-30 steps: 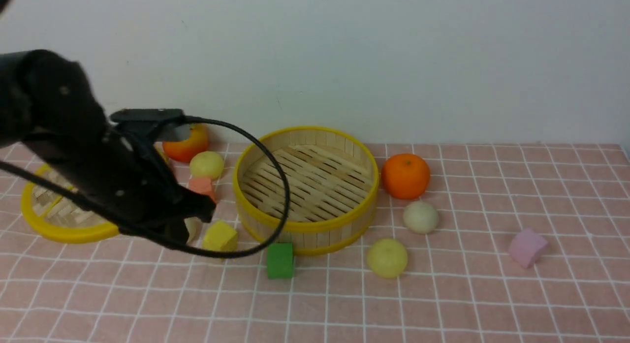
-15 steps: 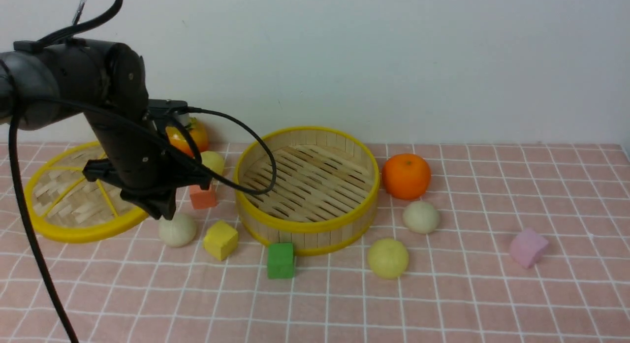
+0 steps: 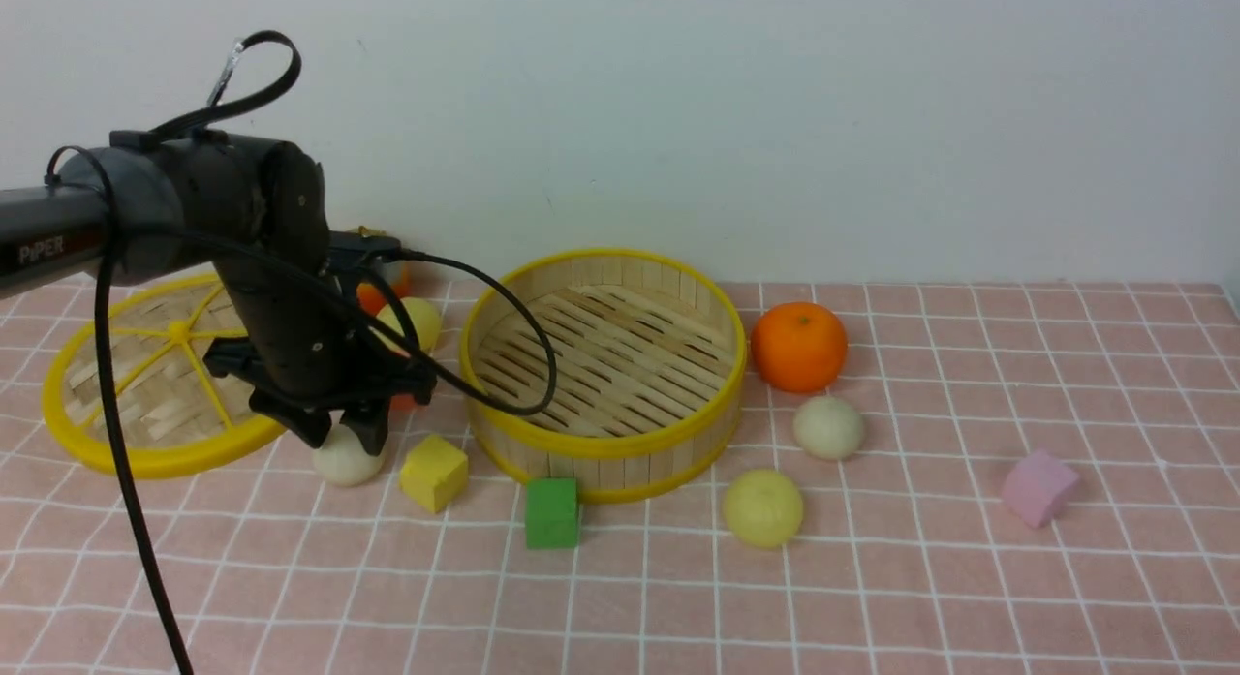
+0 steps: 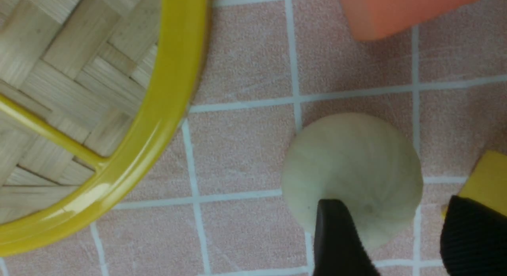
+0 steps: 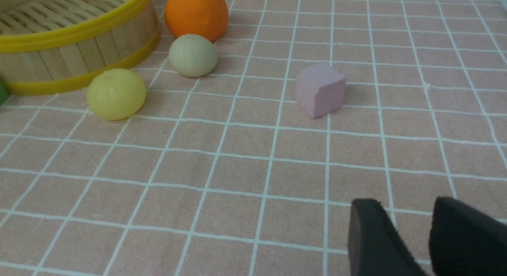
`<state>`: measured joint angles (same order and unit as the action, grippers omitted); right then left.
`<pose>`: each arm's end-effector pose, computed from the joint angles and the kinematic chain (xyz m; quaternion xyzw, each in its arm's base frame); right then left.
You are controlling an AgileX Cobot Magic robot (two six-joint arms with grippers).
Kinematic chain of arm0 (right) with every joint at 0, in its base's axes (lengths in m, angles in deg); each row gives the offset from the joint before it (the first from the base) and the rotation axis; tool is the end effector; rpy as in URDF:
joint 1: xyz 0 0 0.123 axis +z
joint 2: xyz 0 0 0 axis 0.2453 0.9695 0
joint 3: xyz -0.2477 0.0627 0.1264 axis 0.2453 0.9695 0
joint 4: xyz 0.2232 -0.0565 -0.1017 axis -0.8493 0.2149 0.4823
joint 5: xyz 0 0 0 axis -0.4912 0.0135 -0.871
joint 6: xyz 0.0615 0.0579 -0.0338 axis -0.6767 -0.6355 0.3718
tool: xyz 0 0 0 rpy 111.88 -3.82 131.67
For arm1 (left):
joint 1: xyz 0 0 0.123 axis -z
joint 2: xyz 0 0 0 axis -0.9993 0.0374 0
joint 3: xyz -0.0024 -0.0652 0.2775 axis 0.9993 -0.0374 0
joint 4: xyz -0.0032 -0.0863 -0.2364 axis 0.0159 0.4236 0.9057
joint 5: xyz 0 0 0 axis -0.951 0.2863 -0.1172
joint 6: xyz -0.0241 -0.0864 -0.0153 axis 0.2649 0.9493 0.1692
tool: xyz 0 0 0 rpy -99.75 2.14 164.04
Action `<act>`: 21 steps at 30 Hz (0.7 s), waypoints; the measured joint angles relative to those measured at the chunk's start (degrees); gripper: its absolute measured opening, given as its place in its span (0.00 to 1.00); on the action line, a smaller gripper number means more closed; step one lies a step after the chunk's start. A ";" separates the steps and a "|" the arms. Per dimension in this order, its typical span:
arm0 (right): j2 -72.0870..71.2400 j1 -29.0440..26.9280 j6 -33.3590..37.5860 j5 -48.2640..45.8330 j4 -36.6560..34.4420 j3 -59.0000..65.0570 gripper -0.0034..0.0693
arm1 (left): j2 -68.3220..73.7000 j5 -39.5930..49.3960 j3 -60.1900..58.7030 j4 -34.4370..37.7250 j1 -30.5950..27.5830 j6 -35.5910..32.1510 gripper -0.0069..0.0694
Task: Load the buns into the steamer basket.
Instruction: Use the left arm to grab a steamed stuffed bun
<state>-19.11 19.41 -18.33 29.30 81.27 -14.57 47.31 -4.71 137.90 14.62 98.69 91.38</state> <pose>0.0514 0.0063 0.1741 -0.0096 0.8074 0.0571 0.5871 0.4122 -0.0772 0.1870 0.0480 0.9911 -0.0076 0.1242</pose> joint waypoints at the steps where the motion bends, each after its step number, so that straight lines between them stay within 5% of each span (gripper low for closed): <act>1: 0.00 0.00 0.00 0.00 0.00 0.00 0.38 | 0.18 -0.06 0.06 -0.36 -0.05 0.00 0.50; 10: 0.00 0.00 0.00 0.00 0.00 0.00 0.38 | 0.41 -0.25 0.06 -2.76 -0.05 -0.11 0.32; 21: 0.00 0.00 0.00 0.00 0.00 0.00 0.38 | 0.41 -0.27 0.06 -2.76 -0.05 -0.11 0.46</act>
<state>-19.11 19.41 -18.33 29.30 81.27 -14.57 47.72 -4.98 137.96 11.86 98.64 91.27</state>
